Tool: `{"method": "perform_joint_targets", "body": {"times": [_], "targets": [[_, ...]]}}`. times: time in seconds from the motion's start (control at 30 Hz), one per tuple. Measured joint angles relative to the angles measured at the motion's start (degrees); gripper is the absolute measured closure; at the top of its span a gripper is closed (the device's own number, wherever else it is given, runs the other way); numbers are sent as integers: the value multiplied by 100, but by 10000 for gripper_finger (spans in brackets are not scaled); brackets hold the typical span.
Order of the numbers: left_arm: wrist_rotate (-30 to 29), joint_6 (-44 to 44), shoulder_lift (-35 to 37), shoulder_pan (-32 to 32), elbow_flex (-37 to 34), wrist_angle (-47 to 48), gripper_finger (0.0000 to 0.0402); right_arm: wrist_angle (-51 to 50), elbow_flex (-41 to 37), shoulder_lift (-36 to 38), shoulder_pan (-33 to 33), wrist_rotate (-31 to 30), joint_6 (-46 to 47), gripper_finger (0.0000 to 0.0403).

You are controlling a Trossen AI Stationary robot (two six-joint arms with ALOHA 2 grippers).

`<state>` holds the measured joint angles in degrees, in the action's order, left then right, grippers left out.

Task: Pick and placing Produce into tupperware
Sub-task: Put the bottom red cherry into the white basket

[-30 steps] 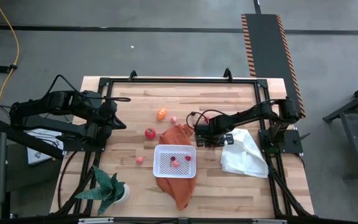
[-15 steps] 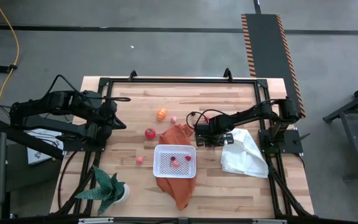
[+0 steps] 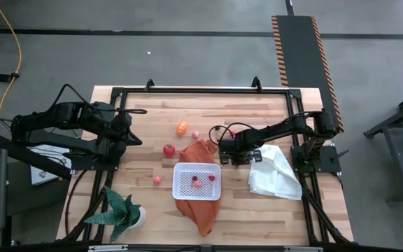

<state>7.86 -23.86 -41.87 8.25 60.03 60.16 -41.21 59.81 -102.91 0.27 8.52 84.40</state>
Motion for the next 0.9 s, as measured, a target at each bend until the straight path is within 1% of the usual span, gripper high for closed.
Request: {"method": "perform_joint_targets", "body": {"times": [0.3, 0.5, 0.73, 0.9], "targets": [[2, 2, 0, 0, 0, 0, 401, 61, 1, 0, 0, 1, 4, 390], [0, 2, 0, -2, 0, -2, 401, 7, 174, 0, -4, -21, -67, 394], [0, 2, 0, -2, 0, -2, 401, -351, 529, 0, -26, -91, -217, 394], [1, 3, 0, -2, 0, -2, 401, -902, 900, 0, -26, -149, -374, 394]]}}
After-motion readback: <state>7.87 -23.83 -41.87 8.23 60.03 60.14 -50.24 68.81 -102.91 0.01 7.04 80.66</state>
